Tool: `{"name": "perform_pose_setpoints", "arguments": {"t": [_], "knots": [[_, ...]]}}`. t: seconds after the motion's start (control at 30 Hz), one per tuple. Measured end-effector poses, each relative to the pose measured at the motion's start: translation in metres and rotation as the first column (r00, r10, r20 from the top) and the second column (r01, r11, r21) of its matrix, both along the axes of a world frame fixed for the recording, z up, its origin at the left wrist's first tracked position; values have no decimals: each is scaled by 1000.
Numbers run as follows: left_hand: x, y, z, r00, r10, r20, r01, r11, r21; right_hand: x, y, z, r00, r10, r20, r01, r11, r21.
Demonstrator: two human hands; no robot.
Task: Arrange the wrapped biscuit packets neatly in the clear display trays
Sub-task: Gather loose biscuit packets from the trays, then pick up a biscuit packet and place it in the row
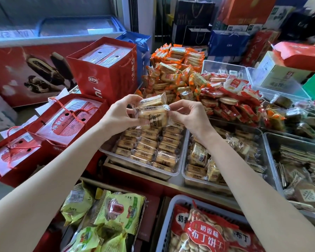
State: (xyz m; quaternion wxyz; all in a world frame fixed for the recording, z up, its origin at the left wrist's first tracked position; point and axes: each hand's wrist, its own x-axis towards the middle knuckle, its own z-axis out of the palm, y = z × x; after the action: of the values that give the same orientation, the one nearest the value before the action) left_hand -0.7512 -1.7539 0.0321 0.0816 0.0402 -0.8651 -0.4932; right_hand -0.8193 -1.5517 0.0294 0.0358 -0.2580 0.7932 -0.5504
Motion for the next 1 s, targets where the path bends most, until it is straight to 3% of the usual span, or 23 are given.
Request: {"name": "perform_pose_setpoints", "arguments": {"t": [0.07,0.2,0.33,0.4,0.47,0.53,0.6,0.67,0.73,0.87,1.0], "knots": [[-1,-1,1,1000,-9,-28,7,999,-42,-1,1,0,1000,-28,-4,28,1000,5],[1,-3,-9,1000,10,-20,-10,1000,-19,5,-3,-8,969,21,247,29,981,-194],[8,-8,-18,998,39,41,-43,993,107,8,-16,-20,918,106,382,43,931,-362],[9,-15,-22,997,57,45,-60,994,89,6,-22,-26,890,145,432,38,921,-388],[10,-28,-27,996,81,48,-79,996,-42,1,-29,-29,921,111,372,-35,978,-206],[10,-39,-32,995,85,55,-70,971,-228,-7,-41,-27,974,124,192,-149,982,120],[5,-45,-36,996,48,72,-20,936,-352,-14,-62,-24,954,297,-29,-253,856,451],[-4,-43,-38,997,20,78,12,919,-393,-18,-84,-28,890,435,-140,-245,713,657],[-13,-41,-41,998,27,57,-1,907,-421,-26,-102,-38,883,429,-190,-192,700,687],[-21,-56,-62,989,147,36,-108,855,-507,-51,-121,-66,939,272,-208,-86,775,627],[-16,-91,-98,935,219,278,30,733,-679,-86,-146,-92,971,55,-234,75,855,514]]}}
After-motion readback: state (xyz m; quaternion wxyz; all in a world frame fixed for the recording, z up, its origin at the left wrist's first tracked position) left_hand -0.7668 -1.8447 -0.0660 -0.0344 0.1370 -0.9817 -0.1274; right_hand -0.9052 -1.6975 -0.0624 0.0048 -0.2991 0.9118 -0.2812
